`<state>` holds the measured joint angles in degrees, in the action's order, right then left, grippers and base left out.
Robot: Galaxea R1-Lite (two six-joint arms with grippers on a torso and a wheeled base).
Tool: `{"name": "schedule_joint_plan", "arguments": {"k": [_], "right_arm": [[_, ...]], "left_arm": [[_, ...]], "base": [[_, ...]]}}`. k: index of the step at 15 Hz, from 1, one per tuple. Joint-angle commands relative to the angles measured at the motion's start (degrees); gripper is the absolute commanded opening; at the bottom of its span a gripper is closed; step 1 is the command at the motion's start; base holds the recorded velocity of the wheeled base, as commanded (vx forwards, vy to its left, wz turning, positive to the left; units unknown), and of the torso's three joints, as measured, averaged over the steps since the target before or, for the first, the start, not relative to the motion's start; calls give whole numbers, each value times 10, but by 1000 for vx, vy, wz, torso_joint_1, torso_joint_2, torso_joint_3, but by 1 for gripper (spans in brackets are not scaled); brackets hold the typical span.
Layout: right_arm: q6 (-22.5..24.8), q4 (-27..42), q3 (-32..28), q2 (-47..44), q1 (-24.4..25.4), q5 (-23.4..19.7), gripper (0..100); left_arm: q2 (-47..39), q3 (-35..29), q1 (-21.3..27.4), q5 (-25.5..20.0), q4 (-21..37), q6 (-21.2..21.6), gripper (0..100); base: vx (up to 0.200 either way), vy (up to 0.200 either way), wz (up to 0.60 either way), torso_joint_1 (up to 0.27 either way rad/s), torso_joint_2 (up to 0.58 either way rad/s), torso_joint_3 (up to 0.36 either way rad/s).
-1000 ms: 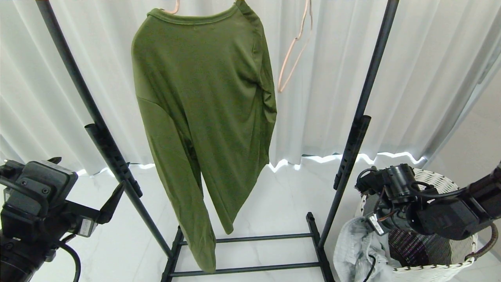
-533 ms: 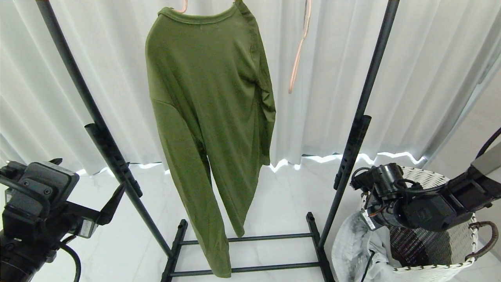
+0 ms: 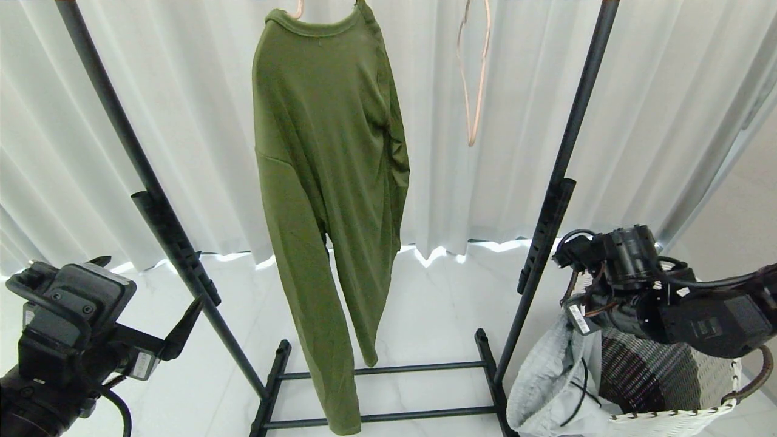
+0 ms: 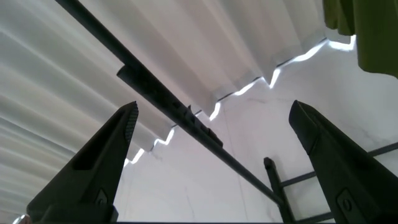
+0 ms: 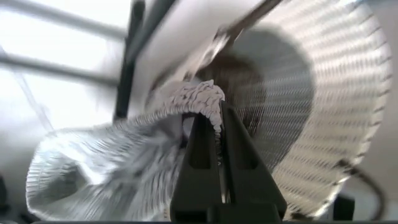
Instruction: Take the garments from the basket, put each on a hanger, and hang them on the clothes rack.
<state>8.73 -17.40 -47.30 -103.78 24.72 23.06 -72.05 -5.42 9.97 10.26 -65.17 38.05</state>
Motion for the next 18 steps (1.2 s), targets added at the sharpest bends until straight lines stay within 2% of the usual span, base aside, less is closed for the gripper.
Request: {"name": "schedule_joint_plan", "arguments": {"k": [1,3,7,12,14,18], "right_arm": [[16,2,2,118,37,17,0],[52,2,4,169,60,27,0],[139,2,4,237,103,28,0],[183,2,1,270,136,28,0],[189,1,-10,275,168,28,0],[215,2,-35,277,245,29,0]], "left_arm": [[-8,2,0,0,0,0,100],[-8,2,0,0,0,-2,100],[-5,5,4,-1,-1,-2,100],[-3,0,27,-1,-5,0,100],[13,-5,84,-12,-5,-1,100],[-5,-8,188,-114,-4,0,100]], "base": [[0,0,0,0,0,0],[0,0,0,0,0,0],[-200,0,0,4,2,-1],[-200,0,0,0,2,6],[0,0,0,0,0,0],[0,0,0,0,0,0]]}}
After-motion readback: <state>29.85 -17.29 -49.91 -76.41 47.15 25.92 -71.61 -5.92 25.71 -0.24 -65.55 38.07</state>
